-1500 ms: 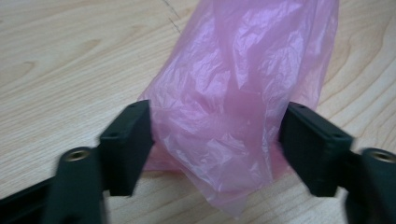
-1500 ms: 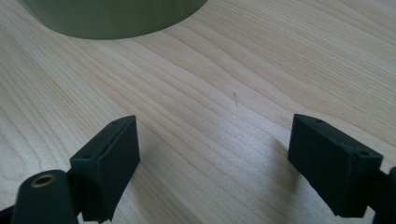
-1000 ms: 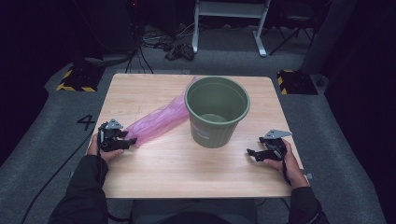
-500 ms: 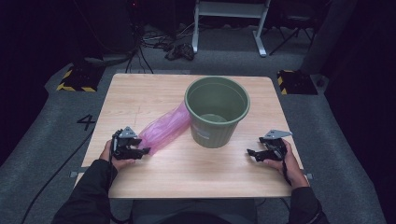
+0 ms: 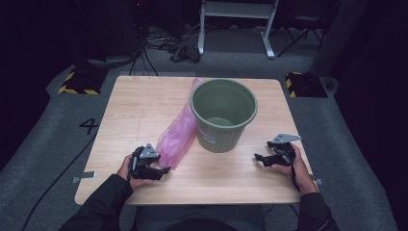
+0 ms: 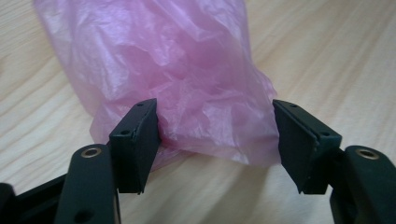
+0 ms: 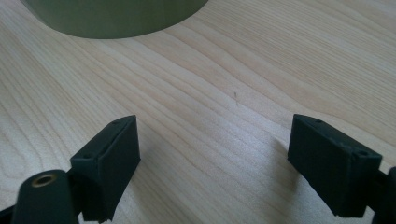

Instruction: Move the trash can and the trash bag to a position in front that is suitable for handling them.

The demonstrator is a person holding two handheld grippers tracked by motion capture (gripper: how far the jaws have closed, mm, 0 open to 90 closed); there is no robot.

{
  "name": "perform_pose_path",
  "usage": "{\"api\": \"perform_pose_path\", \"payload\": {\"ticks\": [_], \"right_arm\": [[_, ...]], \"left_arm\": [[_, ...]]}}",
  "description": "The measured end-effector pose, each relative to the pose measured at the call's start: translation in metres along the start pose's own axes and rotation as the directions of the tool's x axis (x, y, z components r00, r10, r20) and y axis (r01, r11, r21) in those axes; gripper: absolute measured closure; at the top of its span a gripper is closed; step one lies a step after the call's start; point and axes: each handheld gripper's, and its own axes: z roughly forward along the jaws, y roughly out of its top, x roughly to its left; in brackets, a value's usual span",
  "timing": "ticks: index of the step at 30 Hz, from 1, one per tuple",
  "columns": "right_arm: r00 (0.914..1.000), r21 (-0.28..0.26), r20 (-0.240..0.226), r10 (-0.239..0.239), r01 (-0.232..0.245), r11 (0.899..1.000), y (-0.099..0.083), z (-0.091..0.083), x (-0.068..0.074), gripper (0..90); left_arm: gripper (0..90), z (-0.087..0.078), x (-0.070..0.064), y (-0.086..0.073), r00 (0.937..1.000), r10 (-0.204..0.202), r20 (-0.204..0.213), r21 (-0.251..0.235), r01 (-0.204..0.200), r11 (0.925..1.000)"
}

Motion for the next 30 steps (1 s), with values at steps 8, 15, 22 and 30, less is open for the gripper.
{"api": "perform_pose_path", "payload": {"ticks": [8,15,22,30], "right_arm": [[1.0000,0.000,0.000,0.000,0.000,1.000,0.000,0.000,0.000,16.2],[1.0000,0.000,0.001,0.001,-0.001,1.000,0.000,0.000,0.000,16.2],[1.0000,0.000,0.002,0.001,-0.001,1.000,-0.001,0.000,0.000,16.2],[1.0000,-0.001,0.001,0.002,-0.002,1.000,-0.001,-0.001,0.001,16.2]], "left_arm": [[35.7,0.014,-0.026,0.011,0.9974,0.055,0.047,-0.010,-0.054,0.9985],[29.6,0.030,-0.049,0.024,0.9949,0.093,0.039,-0.016,-0.092,0.9956],[18.0,0.035,-0.066,0.032,0.9943,0.100,-0.036,0.003,-0.100,0.9950],[17.6,-0.002,-0.053,0.031,0.9975,0.046,-0.054,-0.104,-0.052,0.9933]]}}
